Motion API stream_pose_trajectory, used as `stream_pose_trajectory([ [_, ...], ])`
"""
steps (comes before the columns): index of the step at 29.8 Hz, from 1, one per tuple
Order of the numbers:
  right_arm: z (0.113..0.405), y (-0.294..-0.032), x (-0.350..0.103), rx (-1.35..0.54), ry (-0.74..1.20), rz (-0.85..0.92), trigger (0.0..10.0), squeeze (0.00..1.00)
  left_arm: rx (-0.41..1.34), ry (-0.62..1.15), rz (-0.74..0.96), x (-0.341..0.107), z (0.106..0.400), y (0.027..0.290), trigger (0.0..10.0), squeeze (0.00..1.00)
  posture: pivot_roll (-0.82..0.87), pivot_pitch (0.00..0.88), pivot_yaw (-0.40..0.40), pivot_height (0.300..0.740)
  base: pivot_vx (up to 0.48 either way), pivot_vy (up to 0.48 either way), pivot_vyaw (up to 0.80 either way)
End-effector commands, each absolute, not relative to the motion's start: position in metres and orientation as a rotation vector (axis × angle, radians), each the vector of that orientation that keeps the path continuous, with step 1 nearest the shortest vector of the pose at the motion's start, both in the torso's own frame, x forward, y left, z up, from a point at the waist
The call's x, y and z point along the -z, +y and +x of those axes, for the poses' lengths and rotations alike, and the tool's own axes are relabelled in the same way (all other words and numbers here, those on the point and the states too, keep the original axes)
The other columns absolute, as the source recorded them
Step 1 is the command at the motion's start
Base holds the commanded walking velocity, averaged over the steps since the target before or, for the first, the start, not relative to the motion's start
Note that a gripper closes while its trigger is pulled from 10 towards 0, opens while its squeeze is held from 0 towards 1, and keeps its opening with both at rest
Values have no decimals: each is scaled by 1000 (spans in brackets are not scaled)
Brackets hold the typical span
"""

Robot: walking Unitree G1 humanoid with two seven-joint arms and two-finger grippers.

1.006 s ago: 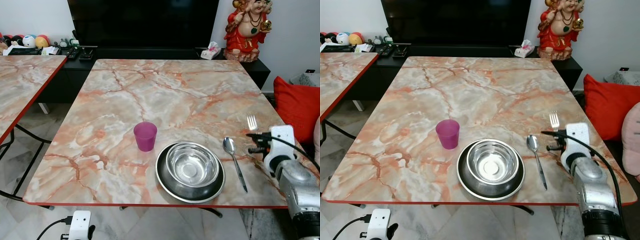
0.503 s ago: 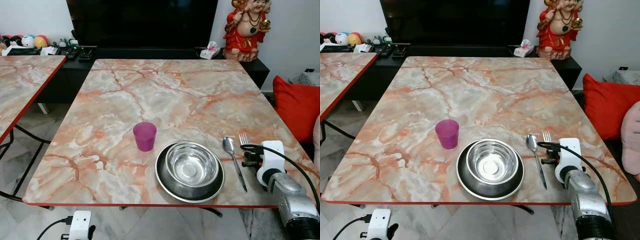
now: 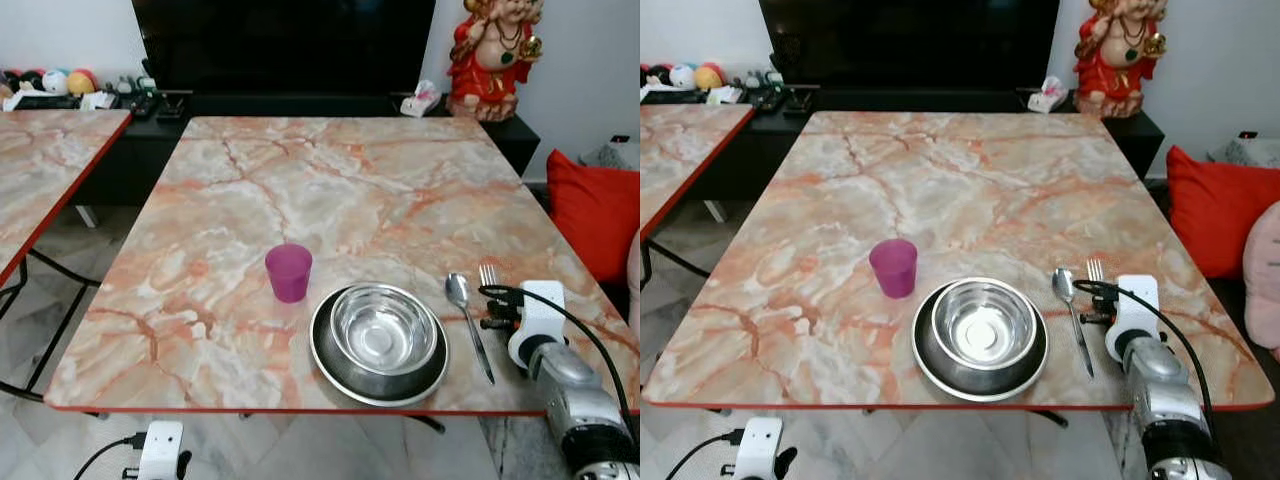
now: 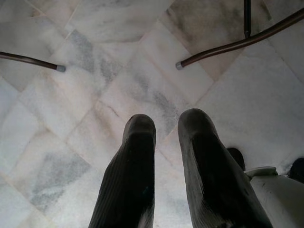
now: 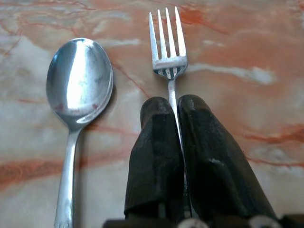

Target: Setting the table

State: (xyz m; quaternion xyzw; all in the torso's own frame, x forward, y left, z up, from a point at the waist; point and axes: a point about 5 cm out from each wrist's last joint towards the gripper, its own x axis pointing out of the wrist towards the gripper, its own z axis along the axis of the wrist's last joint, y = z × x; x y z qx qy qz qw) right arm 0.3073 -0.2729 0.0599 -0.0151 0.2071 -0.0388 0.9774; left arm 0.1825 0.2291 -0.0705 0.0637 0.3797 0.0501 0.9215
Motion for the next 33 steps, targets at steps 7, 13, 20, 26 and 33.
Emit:
stream_pose_trajectory([
  [7,313,-267,-60,72,405,-13,10000,0,-98,800,144,73,179,229,10000,0,94,0,9,740,0,0,0],
  [13,311,-268,-56,74,421,-11,10000,0,-100,803,145,73,178,230,10000,0,92,4,9,740,0,0,0],
  [20,310,-270,-56,72,430,-24,10000,0,-99,801,143,73,179,229,10000,0,92,3,9,740,0,0,0],
  [26,307,-274,-57,77,434,-40,10000,0,-99,800,142,73,179,229,10000,0,88,6,11,740,0,0,0],
  [33,305,-274,-59,63,432,-53,10000,0,-99,803,143,73,178,230,10000,0,88,7,11,740,0,0,0],
])
